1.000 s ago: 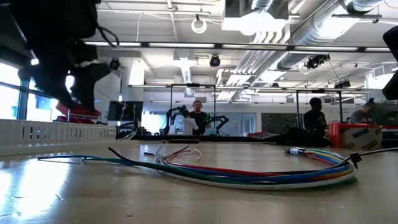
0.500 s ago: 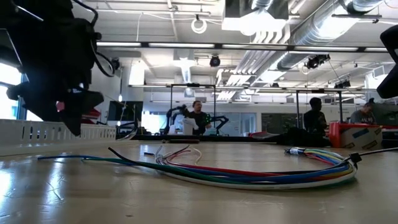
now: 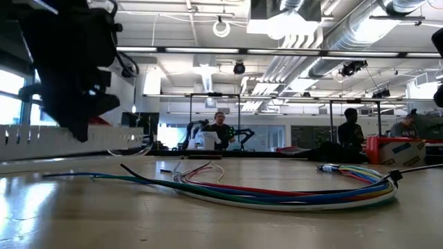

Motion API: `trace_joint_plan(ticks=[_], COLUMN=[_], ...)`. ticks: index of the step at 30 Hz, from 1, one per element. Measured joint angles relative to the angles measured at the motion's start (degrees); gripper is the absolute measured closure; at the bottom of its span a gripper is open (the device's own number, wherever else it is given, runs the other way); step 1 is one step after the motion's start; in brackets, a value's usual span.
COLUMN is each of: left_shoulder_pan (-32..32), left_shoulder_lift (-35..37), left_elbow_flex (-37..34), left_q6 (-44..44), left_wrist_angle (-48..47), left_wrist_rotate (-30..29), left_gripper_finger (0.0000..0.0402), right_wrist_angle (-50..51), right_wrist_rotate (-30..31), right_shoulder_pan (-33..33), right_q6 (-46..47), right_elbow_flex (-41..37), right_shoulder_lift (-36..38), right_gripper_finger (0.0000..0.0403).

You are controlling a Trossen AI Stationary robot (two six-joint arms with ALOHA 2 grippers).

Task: Ziptie cables
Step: Put the zip-tied cable into the white cable duct

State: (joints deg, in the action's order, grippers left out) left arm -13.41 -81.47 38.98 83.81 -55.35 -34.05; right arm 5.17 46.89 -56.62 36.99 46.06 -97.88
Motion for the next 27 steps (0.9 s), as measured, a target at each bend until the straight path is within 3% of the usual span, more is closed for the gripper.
trace_joint_plan(ticks=[4, 8, 14, 19, 23, 27], left_shoulder_pan=[0.0, 0.0, -0.5, 0.6, 2.5, 5.0], left_shoulder_lift=[0.1, 0.1, -2.6, -13.1, -25.5, -36.2], left_elbow_flex=[6.8, 14.4, 20.6, 27.0, 37.6, 51.2], left_q6=[-3.6, -13.3, -38.1, -52.7, -61.3, -72.1], left_wrist_angle=[-5.8, -3.1, 23.1, 38.9, 37.1, 29.7], left_wrist_rotate=[-2.3, -5.0, -7.3, -2.6, 2.0, 8.8], left_gripper_finger=[0.0399, 0.0400, 0.0401, 0.0401, 0.0401, 0.0401], right_wrist_angle=[0.2, 1.2, 3.4, 5.4, 5.7, 5.8], right_wrist_rotate=[0.0, 0.2, 4.2, 8.2, 10.8, 11.6], right_shoulder_pan=[-1.5, -3.1, -6.0, -8.7, -10.0, -10.1], right_q6=[0.0, 0.4, 0.0, 0.0, 0.0, 0.2], right_elbow_flex=[0.0, 0.0, 0.0, 0.0, 0.0, 0.0], right_shoulder_lift=[0.3, 2.1, 6.5, 9.7, 10.7, 10.7], right_gripper_finger=[0.0225, 0.0225, 0.0225, 0.0225, 0.0225, 0.0225])
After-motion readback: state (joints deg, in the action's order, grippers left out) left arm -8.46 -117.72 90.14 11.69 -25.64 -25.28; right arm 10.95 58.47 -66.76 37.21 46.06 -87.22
